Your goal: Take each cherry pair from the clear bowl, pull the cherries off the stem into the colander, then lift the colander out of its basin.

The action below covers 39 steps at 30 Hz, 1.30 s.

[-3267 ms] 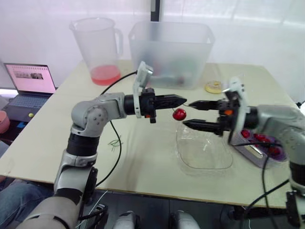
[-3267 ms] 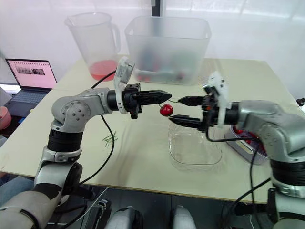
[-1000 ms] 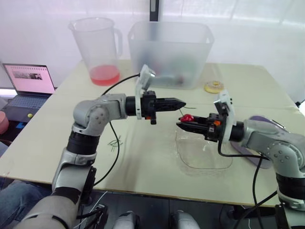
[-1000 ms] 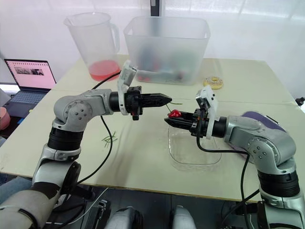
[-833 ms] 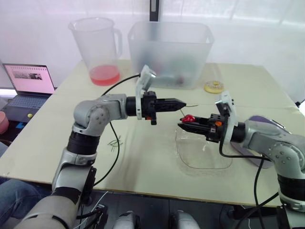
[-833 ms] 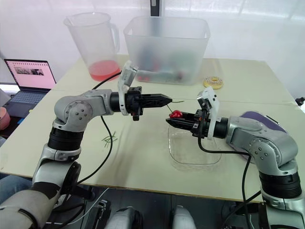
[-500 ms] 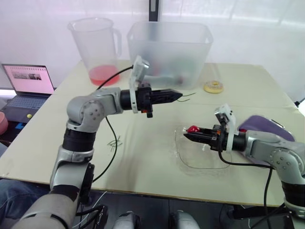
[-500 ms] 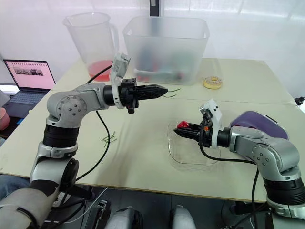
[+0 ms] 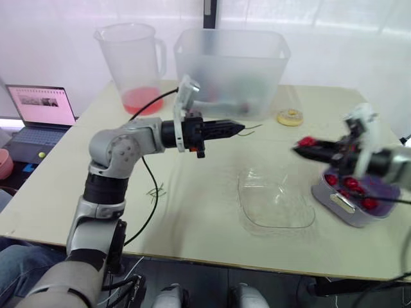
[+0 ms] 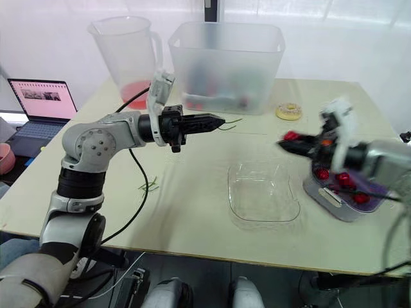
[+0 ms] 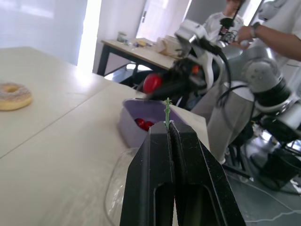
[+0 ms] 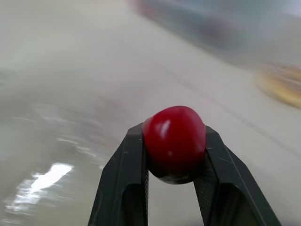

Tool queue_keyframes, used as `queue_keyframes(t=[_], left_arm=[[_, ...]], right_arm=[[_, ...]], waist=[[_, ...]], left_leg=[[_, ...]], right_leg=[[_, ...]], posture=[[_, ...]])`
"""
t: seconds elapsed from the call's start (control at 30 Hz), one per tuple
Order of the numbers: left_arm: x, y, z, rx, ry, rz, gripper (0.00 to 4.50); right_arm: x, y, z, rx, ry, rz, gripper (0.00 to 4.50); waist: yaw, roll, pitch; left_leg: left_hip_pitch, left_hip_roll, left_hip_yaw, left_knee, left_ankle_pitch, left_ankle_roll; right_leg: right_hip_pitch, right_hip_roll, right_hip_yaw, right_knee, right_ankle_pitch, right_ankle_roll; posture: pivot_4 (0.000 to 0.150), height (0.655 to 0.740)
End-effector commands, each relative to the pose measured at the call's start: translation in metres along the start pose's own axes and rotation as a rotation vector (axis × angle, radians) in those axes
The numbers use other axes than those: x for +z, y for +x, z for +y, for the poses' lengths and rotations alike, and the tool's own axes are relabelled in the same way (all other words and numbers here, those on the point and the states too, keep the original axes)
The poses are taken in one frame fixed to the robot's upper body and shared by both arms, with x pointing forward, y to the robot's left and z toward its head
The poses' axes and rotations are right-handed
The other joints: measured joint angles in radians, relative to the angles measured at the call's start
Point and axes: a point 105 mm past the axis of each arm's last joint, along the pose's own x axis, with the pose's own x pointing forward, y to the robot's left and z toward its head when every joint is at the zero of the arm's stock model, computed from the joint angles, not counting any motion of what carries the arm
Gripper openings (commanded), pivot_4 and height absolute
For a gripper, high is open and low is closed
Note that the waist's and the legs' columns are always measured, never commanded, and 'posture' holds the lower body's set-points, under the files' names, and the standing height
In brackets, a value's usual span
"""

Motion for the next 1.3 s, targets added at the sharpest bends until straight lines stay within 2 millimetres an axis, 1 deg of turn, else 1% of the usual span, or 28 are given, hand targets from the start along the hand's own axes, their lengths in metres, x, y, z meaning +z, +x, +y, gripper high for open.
queue_keyframes(t=[0.03,0.07,0.13,0.23,0.3,0.4,0.5,0.53,0.57,0.63,0.67,0.73,0.77,0.8,0.83,0.93,0.97,1.0,1.03,1.1,1.17,1.2,1.23,1.3], left_arm=[[0.008,-0.004,-0.003,0.013,0.048,-0.031,0.00],[0.007,-0.006,-0.002,0.026,0.044,-0.033,0.00],[0.004,-0.009,-0.001,0.042,0.040,-0.035,0.00],[0.001,-0.011,-0.001,0.057,0.031,-0.041,0.00],[-0.001,-0.012,0.000,0.067,0.028,-0.044,0.00],[-0.001,-0.014,0.002,0.085,0.030,-0.052,0.00],[-0.004,-0.018,0.005,0.100,0.033,-0.041,0.00],[-0.005,-0.019,0.005,0.105,0.032,-0.039,0.00],[-0.006,-0.020,0.006,0.110,0.031,-0.037,0.00],[-0.007,-0.023,0.007,0.118,0.029,-0.035,0.00],[-0.008,-0.024,0.008,0.122,0.027,-0.033,0.00],[-0.009,-0.027,0.008,0.130,0.022,-0.026,0.00],[-0.010,-0.029,0.007,0.131,0.021,-0.024,0.00],[-0.010,-0.032,0.006,0.126,0.010,-0.028,0.00],[-0.010,-0.035,0.004,0.123,0.001,-0.029,0.00],[-0.017,-0.052,0.008,0.175,-0.020,0.012,0.00],[-0.022,-0.060,0.010,0.201,-0.030,0.031,0.00],[-0.025,-0.067,0.012,0.219,-0.043,0.042,0.00],[-0.028,-0.075,0.012,0.231,-0.072,0.045,0.00],[-0.037,-0.091,0.010,0.234,-0.141,0.056,0.00],[-0.054,-0.107,0.013,0.287,-0.171,0.109,0.00],[-0.063,-0.115,0.017,0.335,-0.172,0.141,0.00],[-0.073,-0.125,0.022,0.380,-0.200,0.158,0.00],[-0.089,-0.140,0.031,0.468,-0.233,0.187,0.00]], right_arm=[[-0.019,-0.016,-0.029,-0.101,-0.051,0.094,1.09],[-0.031,-0.020,-0.036,-0.126,-0.051,0.143,1.09],[-0.048,-0.022,-0.042,-0.147,-0.047,0.195,1.09],[-0.068,-0.017,-0.046,-0.176,-0.018,0.231,1.09],[-0.076,-0.013,-0.043,-0.162,0.002,0.242,1.09],[-0.083,-0.007,-0.036,-0.129,0.041,0.231,2.08],[-0.085,-0.009,-0.039,-0.137,0.047,0.224,3.40],[-0.082,-0.011,-0.040,-0.141,0.052,0.209,3.85],[-0.076,-0.013,-0.041,-0.140,0.059,0.190,4.40],[-0.067,-0.016,-0.042,-0.133,0.057,0.166,4.46],[-0.058,-0.018,-0.042,-0.131,0.042,0.151,4.46],[-0.034,-0.021,-0.041,-0.116,0.008,0.097,4.46],[-0.016,-0.022,-0.036,-0.089,-0.009,0.045,4.46],[0.004,-0.022,-0.028,-0.039,-0.026,-0.016,4.46],[0.019,-0.023,-0.020,0.006,-0.043,-0.061,4.46],[0.060,-0.023,0.001,0.100,-0.136,-0.161,4.46],[0.071,-0.023,0.012,0.160,-0.157,-0.182,4.46],[0.078,-0.022,0.023,0.217,-0.176,-0.195,4.46],[0.083,-0.021,0.038,0.298,-0.186,-0.208,4.46],[0.092,-0.017,0.064,0.431,-0.206,-0.231,4.46],[0.102,-0.008,0.083,0.498,-0.245,-0.272,4.46],[0.107,-0.004,0.092,0.531,-0.247,-0.293,4.46],[0.109,0.000,0.109,0.602,-0.264,-0.299,4.46],[0.107,0.004,0.131,0.693,-0.291,-0.287,4.46]], waist=[[-0.002,0.000,0.000],[-0.001,0.000,0.000],[-0.001,0.000,0.000],[-0.004,0.001,0.000],[-0.003,0.001,0.000],[0.000,0.001,0.000],[0.002,0.001,0.000],[0.002,0.001,0.000],[0.002,0.001,0.000],[0.002,0.001,0.000],[0.001,0.001,0.000],[0.001,0.001,0.000],[-0.002,0.002,0.000],[-0.004,0.003,0.000],[-0.008,0.003,0.000],[-0.014,0.003,0.000],[-0.016,0.003,0.000],[-0.019,0.003,0.000],[-0.021,0.003,0.000],[-0.021,0.002,0.001],[-0.024,0.002,0.001],[-0.024,0.002,0.001],[-0.024,0.002,0.001],[-0.020,0.002,0.001]], left_leg=[[0.000,0.001,0.000,0.000,0.000,0.000],[0.000,0.001,0.000,0.000,0.000,0.000],[0.001,0.001,0.000,0.000,0.000,0.000],[0.002,0.001,0.001,0.000,0.000,-0.001],[0.002,0.001,0.001,0.001,0.001,-0.001],[0.002,0.001,0.001,0.001,0.001,-0.001],[0.002,0.001,0.001,0.001,0.001,-0.002],[0.002,0.001,0.001,0.001,0.001,-0.002],[0.002,0.001,0.001,0.001,0.001,-0.002],[0.002,0.001,0.001,0.001,0.001,-0.002],[0.002,0.001,0.001,0.001,0.001,-0.002],[0.002,0.001,0.001,0.001,0.001,-0.002],[0.002,0.001,0.001,0.001,0.001,-0.002],[0.002,0.001,0.001,0.001,0.001,-0.002],[0.002,0.001,0.001,0.000,0.001,-0.002],[0.003,0.003,0.000,0.000,0.001,-0.002],[0.003,0.003,0.000,-0.001,0.001,-0.003],[0.003,0.003,0.000,-0.001,0.001,-0.003],[0.003,0.003,0.000,-0.001,0.001,-0.003],[0.003,0.002,0.000,-0.001,0.001,-0.003],[0.003,0.002,0.000,-0.001,0.001,-0.003],[0.002,0.002,0.000,-0.001,0.001,-0.002],[0.003,0.002,0.000,-0.001,0.001,-0.002],[0.002,0.002,0.000,-0.001,0.001,-0.002]], right_leg=[[0.000,0.000,0.000,0.000,0.000,0.000],[0.000,0.001,0.000,0.000,0.000,0.000],[0.000,0.001,0.000,0.000,0.000,0.000],[0.000,0.001,0.000,0.001,0.000,0.000],[0.000,0.001,0.001,0.002,0.000,0.000],[0.000,0.001,0.000,0.002,0.000,0.000],[0.000,0.000,0.000,0.002,0.000,0.000],[0.000,0.000,0.000,0.002,0.000,0.000],[0.001,0.000,0.000,0.002,0.000,0.000],[0.001,0.000,0.000,0.002,0.000,0.000],[0.001,0.000,0.000,0.002,0.000,0.000],[0.001,0.000,0.000,0.002,0.000,0.000],[0.001,0.000,0.000,0.002,0.000,0.000],[0.001,0.000,0.000,0.002,0.000,0.000],[0.001,0.000,0.000,0.002,0.000,0.000],[0.001,0.002,0.000,0.002,0.000,0.000],[0.001,0.002,0.000,0.002,0.000,0.000],[0.001,0.001,0.000,0.002,0.000,0.000],[0.001,0.001,0.000,0.002,0.000,0.000],[0.001,0.000,0.000,0.001,0.000,0.000],[0.001,-0.001,0.000,0.001,0.000,0.000],[0.001,-0.001,0.000,0.001,0.000,0.000],[0.001,-0.001,0.000,0.001,0.000,0.000],[0.001,-0.002,0.000,0.001,0.000,0.000]], posture=[[0.150,0.7131],[0.150,0.7131],[0.150,0.7131],[0.150,0.7131],[0.150,0.7131],[0.150,0.7131],[0.150,0.7131],[0.150,0.7131],[0.150,0.7131],[0.150,0.7131],[0.150,0.7131],[0.150,0.7131],[0.150,0.7131],[0.150,0.7131],[0.150,0.7131],[0.150,0.7131],[0.150,0.7131],[0.150,0.7131],[0.150,0.7131],[0.150,0.7131],[0.150,0.7131],[0.150,0.7131],[0.150,0.7131],[0.150,0.7131]])
